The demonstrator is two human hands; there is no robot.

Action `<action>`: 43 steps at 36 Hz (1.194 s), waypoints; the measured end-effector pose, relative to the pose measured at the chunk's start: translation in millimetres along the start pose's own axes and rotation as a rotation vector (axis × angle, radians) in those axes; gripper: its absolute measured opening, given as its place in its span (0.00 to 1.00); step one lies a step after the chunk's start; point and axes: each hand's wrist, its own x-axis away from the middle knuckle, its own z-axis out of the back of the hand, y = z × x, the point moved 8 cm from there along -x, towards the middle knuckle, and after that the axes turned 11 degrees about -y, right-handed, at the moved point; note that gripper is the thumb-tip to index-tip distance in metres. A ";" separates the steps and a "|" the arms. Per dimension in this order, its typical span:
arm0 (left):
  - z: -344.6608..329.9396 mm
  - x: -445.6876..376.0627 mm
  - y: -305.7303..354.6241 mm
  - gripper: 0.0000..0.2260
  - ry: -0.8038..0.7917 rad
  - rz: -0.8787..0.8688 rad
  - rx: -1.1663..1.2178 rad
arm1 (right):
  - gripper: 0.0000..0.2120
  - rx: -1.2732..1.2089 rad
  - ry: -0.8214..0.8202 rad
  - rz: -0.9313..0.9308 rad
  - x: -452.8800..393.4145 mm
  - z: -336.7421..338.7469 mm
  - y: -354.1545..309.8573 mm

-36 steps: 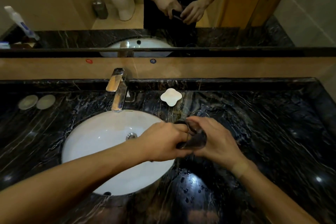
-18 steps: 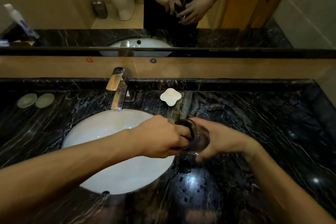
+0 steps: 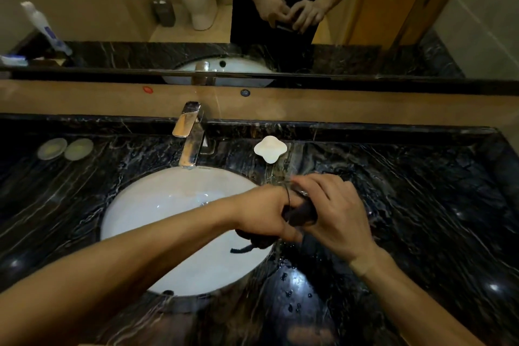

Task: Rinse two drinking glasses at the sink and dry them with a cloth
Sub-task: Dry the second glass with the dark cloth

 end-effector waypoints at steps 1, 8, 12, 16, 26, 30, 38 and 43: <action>-0.4 1.5 -2.5 0.08 -0.031 0.017 0.146 | 0.28 0.021 0.025 -0.008 1.2 0.1 -1.6; 5.7 7.0 -10.0 0.05 -0.021 0.059 0.223 | 0.32 -0.156 -0.082 -0.061 -5.5 -7.0 -1.9; 5.7 13.6 0.7 0.05 -0.056 -0.024 -0.169 | 0.44 -0.791 -0.540 -0.134 -6.1 -27.6 15.7; -3.5 14.4 16.3 0.12 -0.096 -0.084 -0.768 | 0.45 -1.081 -0.831 -0.148 3.4 -40.4 17.0; 1.9 6.4 8.1 0.08 0.039 -0.071 -0.478 | 0.36 -0.264 -0.210 0.034 -5.8 -0.5 4.8; 4.2 5.7 -0.2 0.06 0.004 -0.039 0.054 | 0.29 -0.004 -0.017 0.098 -3.9 8.0 -3.0; 10.9 13.6 -8.8 0.08 0.010 0.003 0.241 | 0.42 -0.200 -0.192 -0.019 -11.1 -4.6 5.6; 5.8 23.6 13.9 0.06 -0.056 -0.120 -0.399 | 0.52 -1.045 -0.774 -0.139 -5.9 -34.9 17.3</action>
